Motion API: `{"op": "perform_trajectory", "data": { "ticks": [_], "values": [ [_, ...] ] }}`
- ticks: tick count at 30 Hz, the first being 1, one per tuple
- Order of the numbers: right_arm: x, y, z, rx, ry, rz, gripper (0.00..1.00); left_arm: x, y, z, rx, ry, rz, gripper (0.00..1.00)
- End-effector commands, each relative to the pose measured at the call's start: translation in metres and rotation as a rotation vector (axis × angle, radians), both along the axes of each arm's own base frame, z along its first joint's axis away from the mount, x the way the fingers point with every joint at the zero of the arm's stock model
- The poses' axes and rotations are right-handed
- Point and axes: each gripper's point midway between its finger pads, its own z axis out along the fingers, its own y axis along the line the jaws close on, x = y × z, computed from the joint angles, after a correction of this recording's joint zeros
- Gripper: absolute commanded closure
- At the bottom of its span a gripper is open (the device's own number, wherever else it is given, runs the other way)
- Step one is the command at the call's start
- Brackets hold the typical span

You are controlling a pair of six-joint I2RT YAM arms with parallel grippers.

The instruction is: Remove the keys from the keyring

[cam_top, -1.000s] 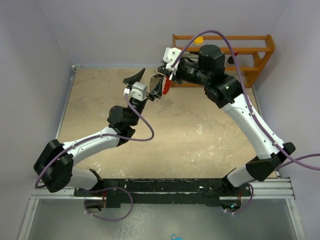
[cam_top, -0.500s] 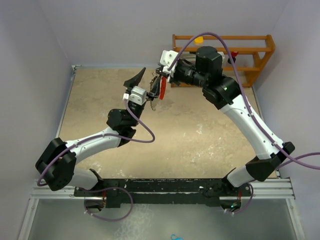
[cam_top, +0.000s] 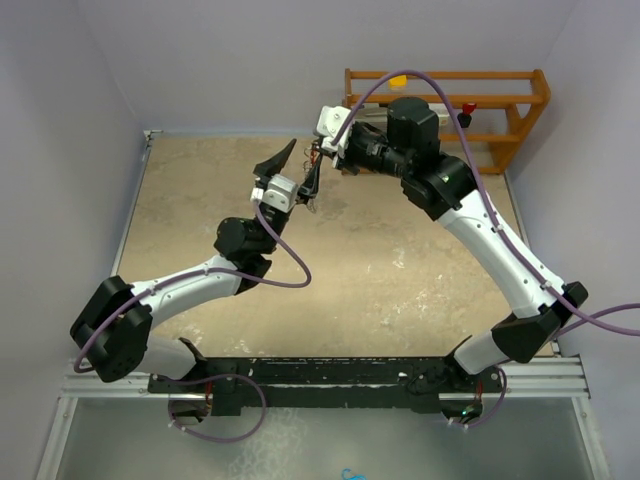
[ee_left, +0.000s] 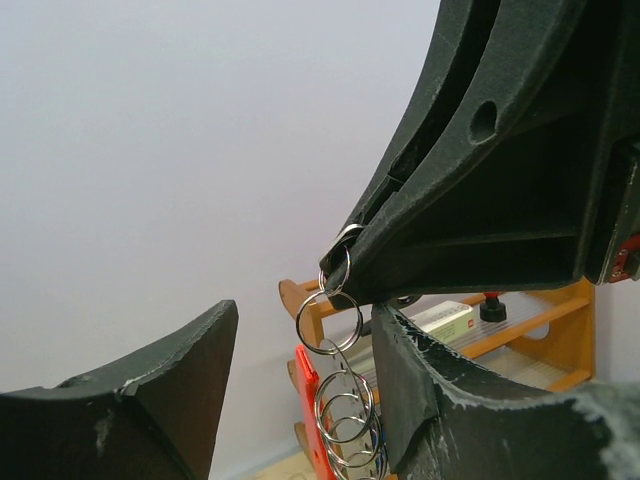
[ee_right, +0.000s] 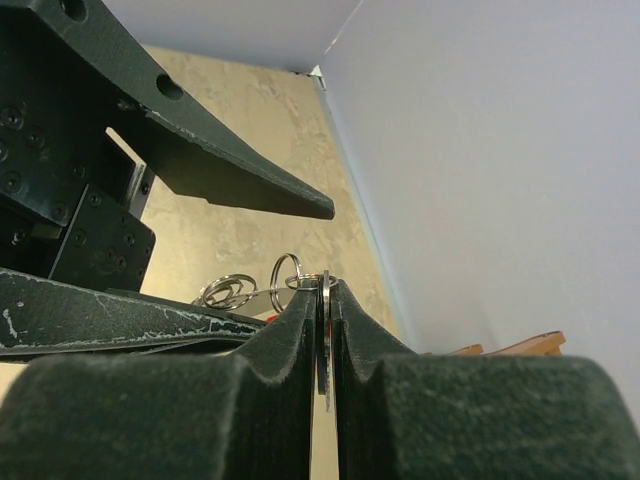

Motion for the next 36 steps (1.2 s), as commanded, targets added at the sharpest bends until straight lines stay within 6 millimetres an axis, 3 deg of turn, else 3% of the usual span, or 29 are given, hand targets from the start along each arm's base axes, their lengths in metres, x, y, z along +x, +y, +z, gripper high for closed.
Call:
{"op": "perform_trajectory", "data": {
  "ticks": [1, 5, 8, 9, 15, 25, 36],
  "values": [
    [-0.008, -0.004, 0.033, 0.06, -0.087, 0.002, 0.9, -0.014, 0.007, 0.027, -0.032, -0.071, -0.004, 0.48],
    [-0.009, -0.005, 0.033, 0.06, -0.087, 0.001, 0.9, -0.012, 0.002, 0.027, -0.002, -0.07, -0.011, 0.58],
    [-0.007, -0.005, 0.032, 0.056, -0.088, -0.01, 0.89, -0.012, -0.001, 0.028, 0.021, -0.069, -0.018, 0.97],
    [-0.006, -0.006, 0.032, 0.055, -0.089, -0.017, 0.89, -0.013, 0.002, 0.027, 0.012, -0.072, -0.014, 1.0],
    [-0.006, -0.012, 0.031, 0.053, -0.1, -0.042, 0.89, -0.022, 0.014, 0.031, 0.006, -0.094, 0.01, 1.0],
    [-0.016, -0.021, 0.035, 0.084, -0.103, -0.055, 0.89, -0.034, -0.001, 0.028, 0.125, -0.111, -0.067, 1.0],
    [-0.024, -0.023, 0.033, 0.088, -0.099, -0.039, 0.89, -0.051, 0.01, 0.042, 0.041, -0.146, -0.106, 1.0]
  ]
}}
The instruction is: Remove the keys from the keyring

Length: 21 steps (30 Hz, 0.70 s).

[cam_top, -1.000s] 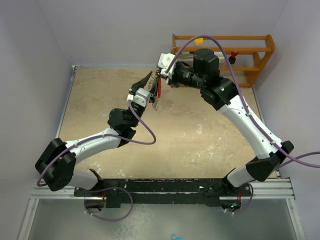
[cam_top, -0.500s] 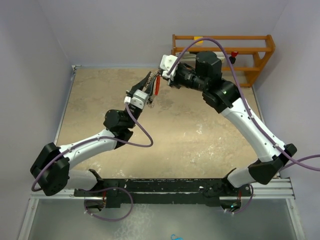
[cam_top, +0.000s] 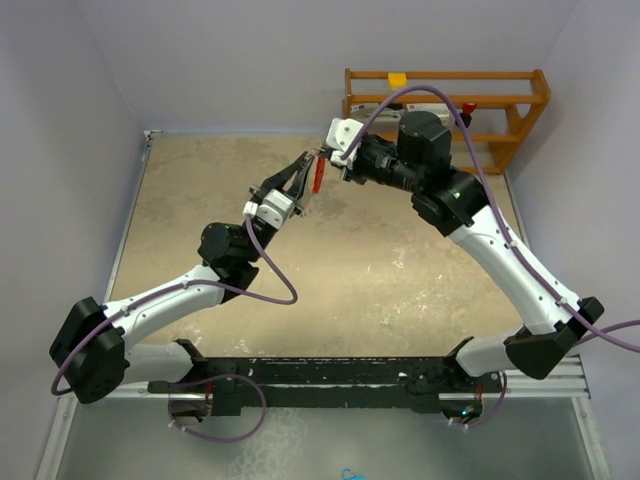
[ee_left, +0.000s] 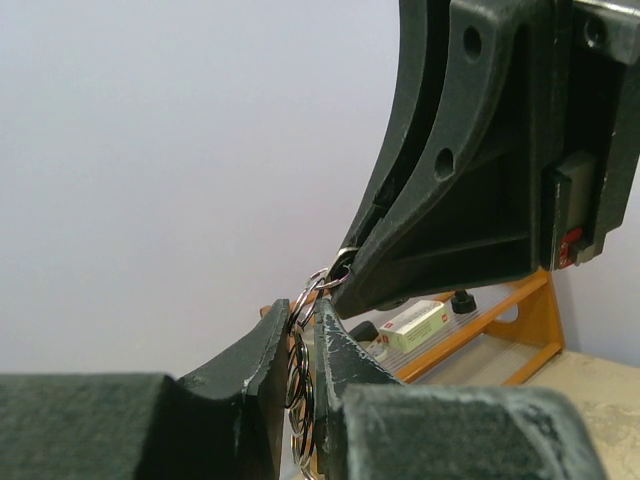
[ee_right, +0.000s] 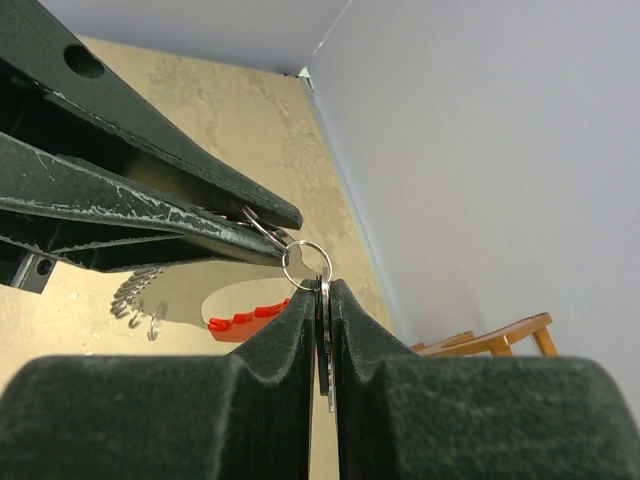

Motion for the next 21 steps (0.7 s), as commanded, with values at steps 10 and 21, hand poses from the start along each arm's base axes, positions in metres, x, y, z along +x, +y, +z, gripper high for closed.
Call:
{"op": "perform_trajectory", "data": {
  "ticks": [10, 21],
  "values": [
    [-0.013, -0.012, 0.031, 0.071, -0.08, -0.012, 0.89, -0.028, 0.014, 0.035, -0.094, -0.092, -0.064, 1.0],
    [-0.009, -0.015, 0.025, 0.062, -0.091, -0.036, 0.89, -0.049, 0.037, 0.049, -0.132, -0.145, -0.049, 1.0]
  ]
}}
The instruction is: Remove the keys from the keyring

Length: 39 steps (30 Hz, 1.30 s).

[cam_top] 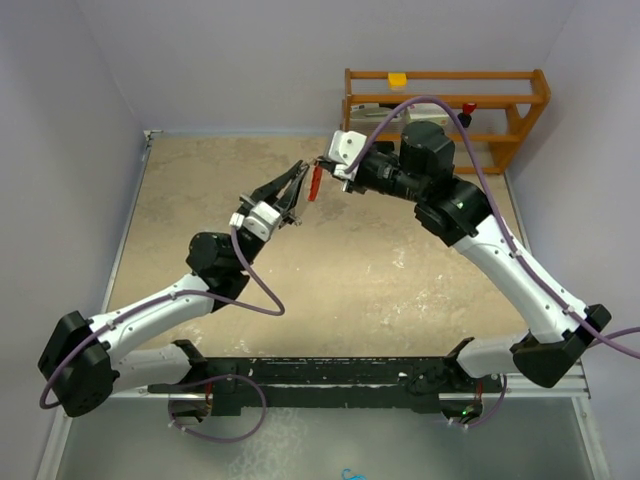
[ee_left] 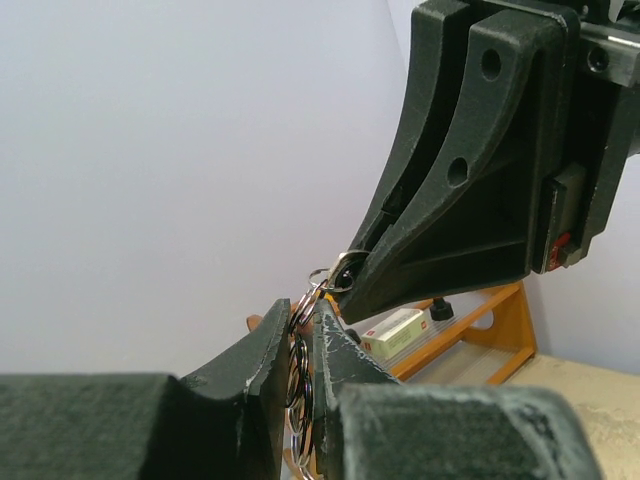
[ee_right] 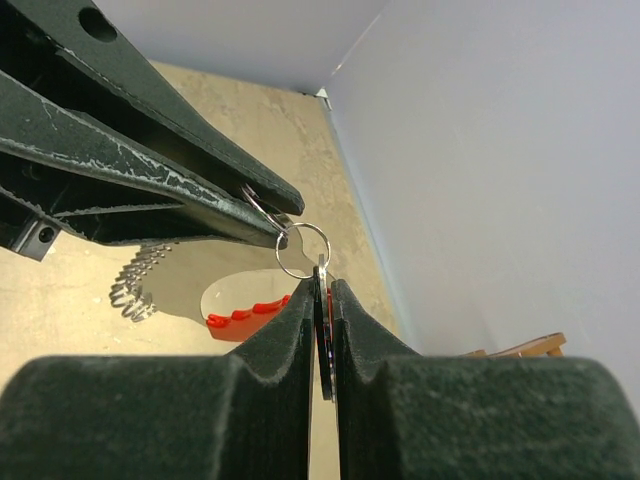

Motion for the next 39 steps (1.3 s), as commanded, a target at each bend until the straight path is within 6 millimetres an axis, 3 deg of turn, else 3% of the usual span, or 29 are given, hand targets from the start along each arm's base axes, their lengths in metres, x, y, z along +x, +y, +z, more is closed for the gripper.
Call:
{"op": "perform_trajectory", "data": {
  "ticks": [1, 11, 19, 26, 39],
  "values": [
    [0.01, -0.017, 0.026, 0.054, -0.083, -0.084, 0.89, -0.03, 0.03, 0.045, -0.122, -0.128, -0.002, 1.0],
    [0.012, -0.021, 0.026, 0.061, -0.095, -0.109, 0.89, -0.05, 0.053, 0.059, -0.173, -0.175, 0.011, 1.0],
    [0.005, -0.021, 0.034, 0.073, -0.108, -0.085, 0.89, -0.031, 0.048, 0.06, -0.2, -0.084, 0.021, 0.99],
    [0.0, -0.023, 0.033, 0.078, -0.118, -0.077, 0.89, 0.004, 0.019, 0.052, -0.084, 0.127, 0.029, 0.59],
    [-0.001, -0.022, 0.029, 0.083, -0.117, -0.07, 0.89, -0.01, 0.008, 0.023, -0.04, 0.229, -0.088, 0.58]
  ]
}}
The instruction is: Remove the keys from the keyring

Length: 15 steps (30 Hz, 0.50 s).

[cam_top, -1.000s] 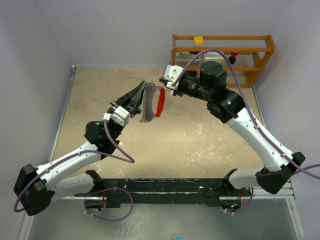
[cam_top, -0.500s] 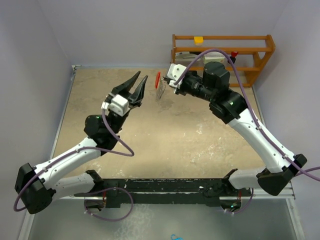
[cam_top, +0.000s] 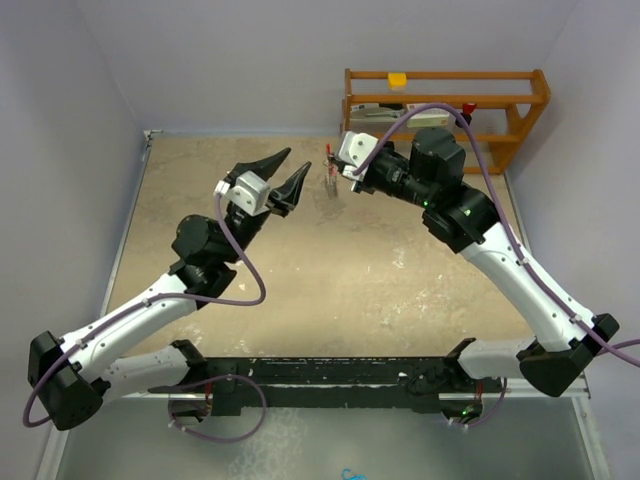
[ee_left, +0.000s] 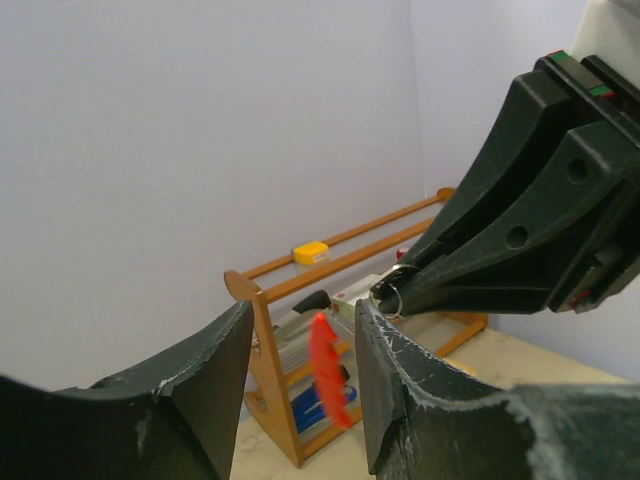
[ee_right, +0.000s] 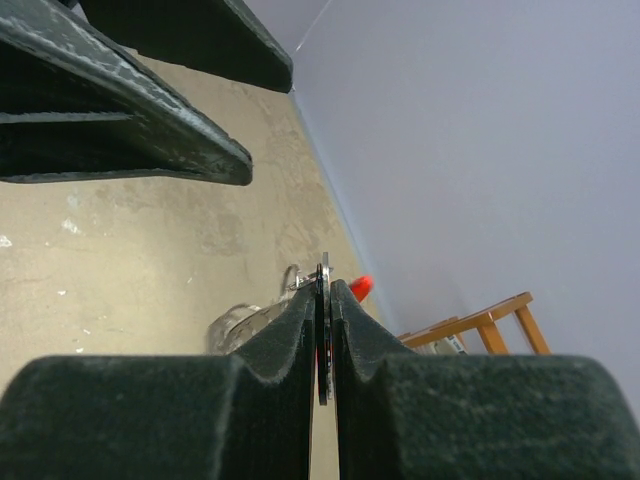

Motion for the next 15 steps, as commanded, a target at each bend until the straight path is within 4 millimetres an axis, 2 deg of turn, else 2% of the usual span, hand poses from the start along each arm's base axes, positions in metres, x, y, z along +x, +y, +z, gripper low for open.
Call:
{"op": "perform_trajectory", "data": {
  "ticks": [1, 7, 15],
  "values": [
    [-0.005, -0.004, 0.031, 0.069, -0.09, 0.003, 0.89, -0.014, -0.002, 0.004, 0.001, 0.019, -0.072, 0.58],
    [-0.005, -0.003, 0.029, 0.073, -0.08, 0.007, 0.89, -0.014, -0.013, -0.009, 0.063, 0.003, -0.1, 0.59],
    [-0.006, 0.0, 0.03, 0.079, -0.069, 0.02, 0.89, 0.003, -0.023, -0.031, 0.158, -0.046, -0.039, 0.63]
  ]
}}
